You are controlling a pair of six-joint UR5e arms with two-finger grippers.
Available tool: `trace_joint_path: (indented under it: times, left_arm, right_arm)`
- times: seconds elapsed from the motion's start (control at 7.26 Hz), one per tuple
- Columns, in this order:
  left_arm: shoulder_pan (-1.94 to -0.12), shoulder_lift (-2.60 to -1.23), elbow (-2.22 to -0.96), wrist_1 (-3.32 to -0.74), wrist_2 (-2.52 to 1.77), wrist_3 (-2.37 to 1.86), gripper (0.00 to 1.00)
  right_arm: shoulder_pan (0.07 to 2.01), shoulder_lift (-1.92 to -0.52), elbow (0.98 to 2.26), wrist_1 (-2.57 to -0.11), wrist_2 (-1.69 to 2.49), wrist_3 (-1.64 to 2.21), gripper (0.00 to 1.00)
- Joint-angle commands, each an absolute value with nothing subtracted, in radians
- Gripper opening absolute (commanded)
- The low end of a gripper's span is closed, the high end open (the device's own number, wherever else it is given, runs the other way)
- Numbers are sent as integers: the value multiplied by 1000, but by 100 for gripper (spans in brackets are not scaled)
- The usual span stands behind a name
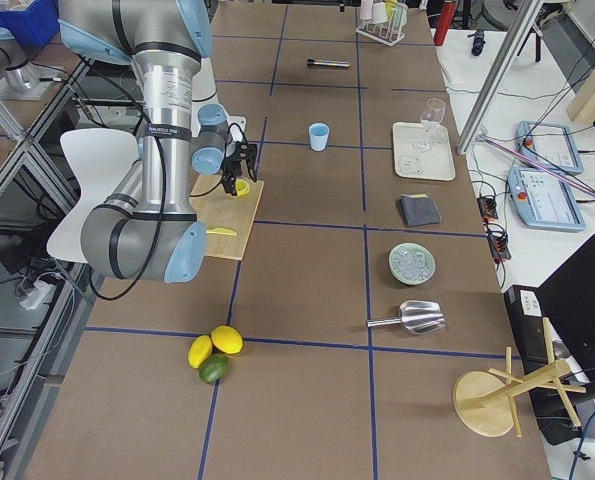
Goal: Squeeze lemon into cup
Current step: 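Grasp a lemon slice from the stack with the right gripper and lift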
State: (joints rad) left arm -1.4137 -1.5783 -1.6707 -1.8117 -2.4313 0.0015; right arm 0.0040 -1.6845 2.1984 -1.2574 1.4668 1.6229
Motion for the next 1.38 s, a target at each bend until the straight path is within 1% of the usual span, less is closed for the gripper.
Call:
trace_joint_path:
  times: [0.0,0.14,0.41,0.55,0.69,0.83,0.96,1.1,1.24]
  left_arm:
    - [-1414,-1575,-1672,-1813,-2431,2,100]
    - [-1414,-1575,-1674,-1813,-2431,5,100]
    - [-1416,-1574,-1675,-1813,-2430,5,100]
    - [-1416,-1574,-1674,-1813,-2430,5,100]
    - [-1416,-1574,-1675,-1813,-2430,5,100]
    - [-1416,-1574,-1675,-1813,-2431,5,100]
    - [-1416,-1574,-1675,-1813,-2431,5,100]
    - [-1416,-1574,-1675,-1813,-2431,5,100]
    - [-1416,-1574,-1675,-1813,-2431,5,100]
  right_arm:
    - [12,-1681,2186,-1258,1470,1623,95]
    - [12,-1680,2183,-1258,1470,1623,93]
    - [11,-1664,2164,-1256,1470,1623,93]
    - [12,-1657,2164,-1258,1470,1623,89]
    - [15,-1658,2164,-1256,1470,1623,76]
    - [17,-1663,2164,-1258,1470,1623,56]
    - [23,-1661,2171,-1256,1471,1623,41]
    - [26,-1661,2174,-1256,1471,1623,34]
    - [56,-1669,2187,-1256,1473,1623,33]
